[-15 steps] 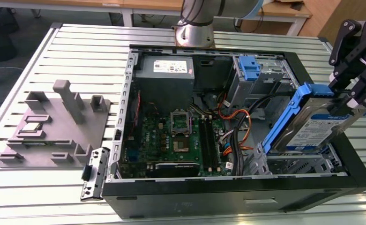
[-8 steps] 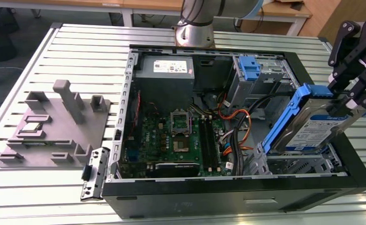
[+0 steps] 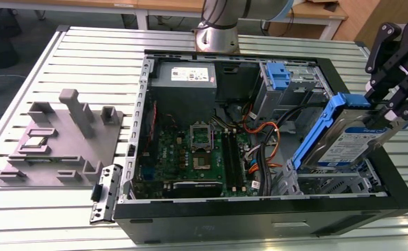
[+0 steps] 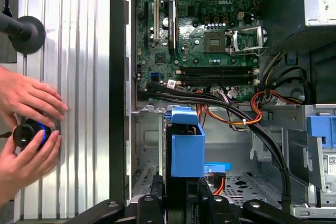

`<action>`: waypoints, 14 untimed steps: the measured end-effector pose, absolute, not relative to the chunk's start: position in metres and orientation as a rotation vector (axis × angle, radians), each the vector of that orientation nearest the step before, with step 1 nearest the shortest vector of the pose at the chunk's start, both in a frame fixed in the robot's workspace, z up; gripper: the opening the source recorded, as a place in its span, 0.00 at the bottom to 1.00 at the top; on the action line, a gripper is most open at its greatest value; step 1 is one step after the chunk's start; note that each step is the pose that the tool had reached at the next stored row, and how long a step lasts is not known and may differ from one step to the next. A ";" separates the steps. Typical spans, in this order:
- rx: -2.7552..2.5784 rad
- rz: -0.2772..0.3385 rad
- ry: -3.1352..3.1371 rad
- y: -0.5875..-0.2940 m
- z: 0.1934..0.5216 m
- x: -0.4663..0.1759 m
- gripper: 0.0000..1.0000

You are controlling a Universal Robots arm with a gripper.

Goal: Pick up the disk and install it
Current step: 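Insert the disk into the insertion slot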

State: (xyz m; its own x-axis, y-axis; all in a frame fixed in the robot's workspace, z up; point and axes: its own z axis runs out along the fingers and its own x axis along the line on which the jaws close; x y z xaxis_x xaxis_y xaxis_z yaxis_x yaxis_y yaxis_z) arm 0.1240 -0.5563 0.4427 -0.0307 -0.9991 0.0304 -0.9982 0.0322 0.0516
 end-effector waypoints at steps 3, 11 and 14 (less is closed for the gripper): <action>2.149 -0.032 -2.218 -0.556 0.443 0.124 0.35; 2.149 -0.032 -2.218 -0.557 0.439 0.124 0.35; 2.149 -0.032 -2.218 -0.557 0.436 0.124 0.35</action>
